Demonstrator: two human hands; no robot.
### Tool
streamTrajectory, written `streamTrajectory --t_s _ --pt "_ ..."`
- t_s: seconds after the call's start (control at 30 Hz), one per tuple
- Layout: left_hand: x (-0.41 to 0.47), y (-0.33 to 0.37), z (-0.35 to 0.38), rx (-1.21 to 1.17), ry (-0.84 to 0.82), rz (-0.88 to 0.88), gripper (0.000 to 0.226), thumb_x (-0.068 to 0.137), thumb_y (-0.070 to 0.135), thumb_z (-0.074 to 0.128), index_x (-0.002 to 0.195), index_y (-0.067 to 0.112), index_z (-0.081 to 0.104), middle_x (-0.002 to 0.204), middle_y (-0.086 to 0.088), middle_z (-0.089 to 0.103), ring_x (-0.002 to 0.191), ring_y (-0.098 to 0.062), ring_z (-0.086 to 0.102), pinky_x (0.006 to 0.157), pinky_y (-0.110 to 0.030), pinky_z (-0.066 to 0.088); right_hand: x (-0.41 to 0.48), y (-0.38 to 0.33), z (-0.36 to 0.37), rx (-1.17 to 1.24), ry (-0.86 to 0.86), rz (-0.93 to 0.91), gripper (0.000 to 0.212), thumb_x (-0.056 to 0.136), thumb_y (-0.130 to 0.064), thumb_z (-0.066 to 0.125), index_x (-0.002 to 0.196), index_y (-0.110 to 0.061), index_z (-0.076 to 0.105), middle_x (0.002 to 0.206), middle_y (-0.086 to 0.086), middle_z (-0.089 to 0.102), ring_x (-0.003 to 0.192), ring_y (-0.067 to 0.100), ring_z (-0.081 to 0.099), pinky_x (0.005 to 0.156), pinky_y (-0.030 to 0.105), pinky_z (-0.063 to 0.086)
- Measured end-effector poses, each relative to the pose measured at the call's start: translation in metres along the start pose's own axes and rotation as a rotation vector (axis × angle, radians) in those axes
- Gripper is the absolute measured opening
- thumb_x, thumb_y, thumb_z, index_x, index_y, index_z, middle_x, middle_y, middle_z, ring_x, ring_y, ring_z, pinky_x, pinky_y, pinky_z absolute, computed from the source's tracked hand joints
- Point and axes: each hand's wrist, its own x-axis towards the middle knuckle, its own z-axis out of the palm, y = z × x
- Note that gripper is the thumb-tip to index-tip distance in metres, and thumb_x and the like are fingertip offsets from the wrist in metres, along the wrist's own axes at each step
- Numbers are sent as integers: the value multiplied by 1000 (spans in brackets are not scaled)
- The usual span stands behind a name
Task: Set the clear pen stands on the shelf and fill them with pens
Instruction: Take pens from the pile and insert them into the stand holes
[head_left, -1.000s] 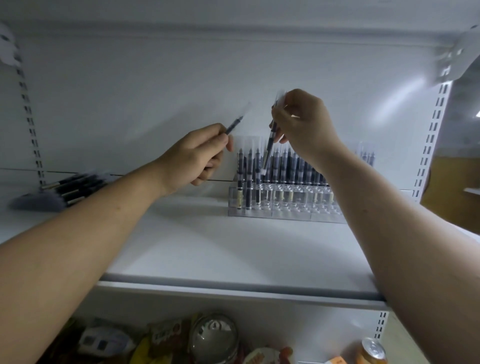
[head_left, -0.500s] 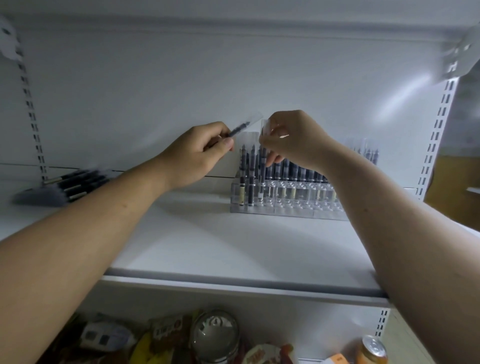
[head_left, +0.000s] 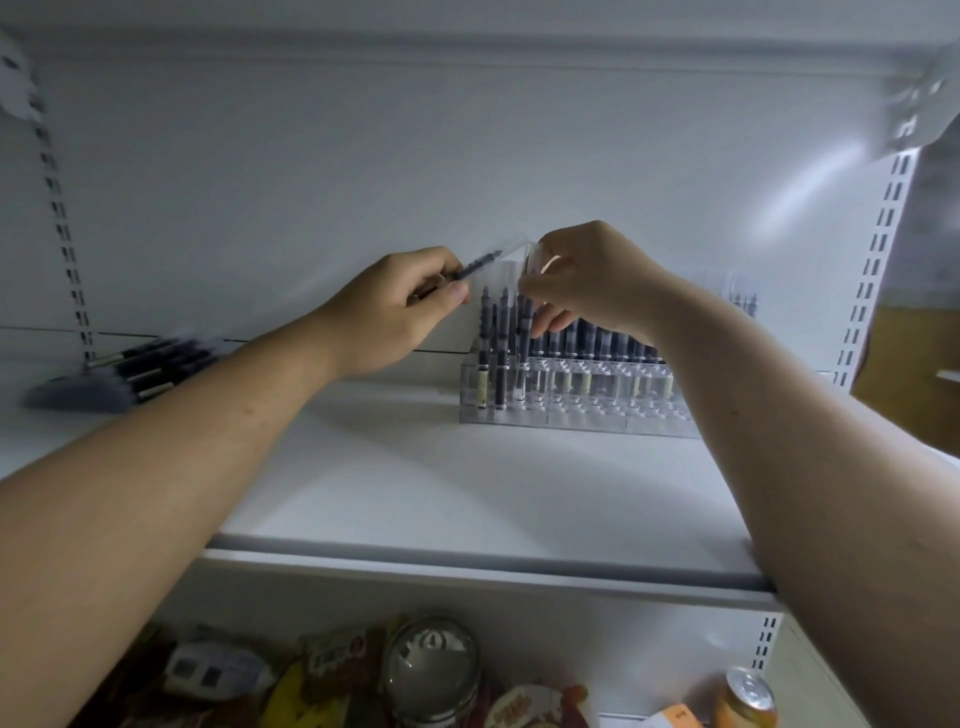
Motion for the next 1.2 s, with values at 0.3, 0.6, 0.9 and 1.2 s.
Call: streamTrajectory --t_s 0.3,0.6,0.9,1.2 --pt "0 0 0 -4 -17 -10 23 101 39 51 99 20 64 75 -3 49 66 -15 43 62 -33 35 -2 3 -1 -67 -88 4 16 98 -13 71 94 2 68 77 9 80 75 16 80 80 40 66" --pt "-1 5 -2 -74 -7 -23 24 101 36 49 94 19 65 73 -8 46 63 -17 40 59 -33 33 2 4 -3 -91 132 -147 16 92 -28 78 103 -17 72 84 -3 78 72 15 77 79 46 65" --pt "-1 8 2 -186 -15 -53 33 113 20 45 89 8 64 66 0 48 54 -11 41 54 -27 36 3 -6 -2 482 87 -253 7 93 -9 77 99 -6 79 82 6 74 72 16 64 59 26 41" --pt "-1 6 -7 107 185 98 16 104 40 62 108 25 67 103 12 71 103 -8 66 75 -17 45 6 -6 -16 606 336 -218 14 97 -2 60 85 1 66 73 13 73 67 28 72 57 32 48"
